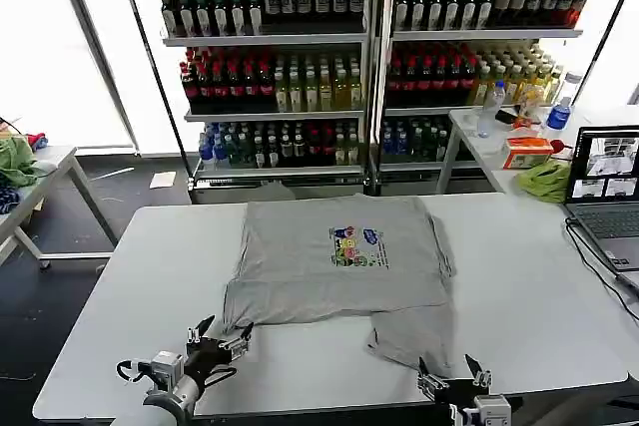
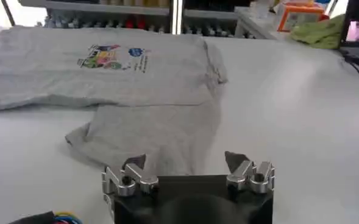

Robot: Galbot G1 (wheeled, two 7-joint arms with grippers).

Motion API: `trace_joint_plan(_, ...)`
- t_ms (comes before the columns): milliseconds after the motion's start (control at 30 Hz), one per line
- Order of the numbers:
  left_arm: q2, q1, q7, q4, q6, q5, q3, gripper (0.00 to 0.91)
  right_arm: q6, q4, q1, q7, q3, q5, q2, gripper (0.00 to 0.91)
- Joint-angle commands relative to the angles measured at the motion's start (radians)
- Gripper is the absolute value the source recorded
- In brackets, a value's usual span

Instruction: Fold and organize the clothes.

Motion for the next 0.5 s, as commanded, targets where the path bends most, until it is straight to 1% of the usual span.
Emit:
trace_joint_plan(33,-0.001,0.000,0.003,0.010,-0.001,-0.002,0.003,0.907,0.006,-0.017,0.001,-0.003,-0.001,-0.017,0.004,0.907)
trace_joint_plan(300,-0.004,-0.004,0.003,0.016,-0.002,-0.002,0.008,0.907,0.008,-0.033,0.006,-0.006,-0.009,-0.017,0.014,0.907)
trace_joint_plan(333,-0.004,-0.004,0.003,0.016,-0.002,-0.002,0.008,0.846,0.008,-0.034,0.007,-0.006,-0.010,-0.017,0.013,0.907)
trace_joint_plan(367,-0.003,-0.004,0.003,0.017,-0.002,-0.002,0.009,0.605,0.009,-0.034,0.007,-0.008,-0.011,-0.017,0.014,0.907)
trace_joint_plan(400,-0.003,-0.003,0.003,0.017,-0.002,-0.002,0.009,0.322,0.009,-0.035,0.007,-0.008,-0.012,-0.016,0.014,0.877)
trace_joint_plan(433,-0.003,-0.003,0.003,0.017,-0.002,-0.002,0.009,0.212,0.009,-0.036,0.006,-0.008,-0.013,-0.016,0.014,0.846)
trace_joint_plan(467,-0.003,-0.002,0.002,0.017,-0.003,-0.001,0.011,0.081,0.009,-0.038,0.007,-0.010,-0.014,-0.016,0.015,0.766)
trace_joint_plan(500,-0.003,-0.002,0.003,0.018,-0.003,-0.001,0.011,0.050,0.010,-0.040,0.007,-0.011,-0.015,-0.015,0.015,0.725)
